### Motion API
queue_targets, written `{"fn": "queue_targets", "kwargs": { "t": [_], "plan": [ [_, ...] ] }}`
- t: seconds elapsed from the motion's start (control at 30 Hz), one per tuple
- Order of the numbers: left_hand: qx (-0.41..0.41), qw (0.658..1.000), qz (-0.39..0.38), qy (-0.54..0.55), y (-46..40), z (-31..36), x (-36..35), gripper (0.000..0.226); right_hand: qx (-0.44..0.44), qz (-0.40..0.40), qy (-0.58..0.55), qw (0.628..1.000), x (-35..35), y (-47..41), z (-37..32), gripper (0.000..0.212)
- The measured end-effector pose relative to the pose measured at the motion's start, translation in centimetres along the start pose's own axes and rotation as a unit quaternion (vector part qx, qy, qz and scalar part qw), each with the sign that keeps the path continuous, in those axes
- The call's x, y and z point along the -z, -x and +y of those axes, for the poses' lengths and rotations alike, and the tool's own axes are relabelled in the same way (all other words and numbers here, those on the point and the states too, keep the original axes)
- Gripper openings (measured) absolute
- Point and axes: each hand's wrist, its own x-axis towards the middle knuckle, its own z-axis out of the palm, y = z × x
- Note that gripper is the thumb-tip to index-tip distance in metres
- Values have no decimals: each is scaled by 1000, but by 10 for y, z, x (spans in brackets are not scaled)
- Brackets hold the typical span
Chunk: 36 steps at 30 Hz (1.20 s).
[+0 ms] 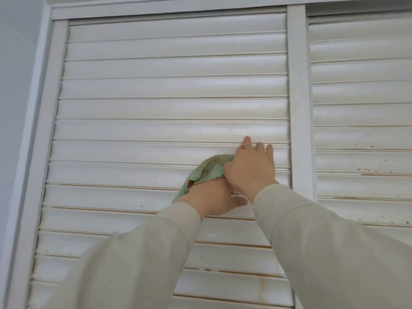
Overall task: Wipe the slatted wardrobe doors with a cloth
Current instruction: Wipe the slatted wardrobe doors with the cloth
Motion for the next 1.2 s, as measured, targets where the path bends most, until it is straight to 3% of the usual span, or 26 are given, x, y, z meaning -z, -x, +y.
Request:
{"fn": "queue_targets", "kwargs": {
  "t": [0.1, 0.2, 0.37, 0.53, 0.67, 0.77, 0.9, 1.0, 1.2],
  "plan": [
    [-6, 999, 33, 1, 9, -26, 3, 58, -18, 22, 8, 1000, -4, 1, -13, 71],
    [43, 999, 29, 0, 30, -59, 10, 81, -48, 38, -9, 998, -14, 0, -26, 79],
    [120, 993, 20, -2, 74, -124, 29, 83, -96, 59, -74, 991, -46, 9, -63, 91],
    [164, 985, 54, -3, 116, -201, 50, 83, 44, 111, -103, 988, -52, 12, -145, 68],
    [194, 978, 72, -1, 144, -259, 67, 82, 178, 129, -145, 965, -43, 5, -224, 65],
    [209, 975, 78, -1, 163, -294, 79, 83, 231, 147, -165, 948, -35, -3, -275, 69],
    [236, 970, 63, -3, 190, -345, 88, 93, 259, 108, -132, 951, -33, -14, -319, 71],
    [256, 963, 78, -12, 201, -364, 86, 97, 215, 41, -120, 968, -43, -23, -335, 76],
    [151, 985, 81, -36, 207, -342, 55, 99, 189, -15, -105, 976, -70, -12, -361, 79]
  ]
}}
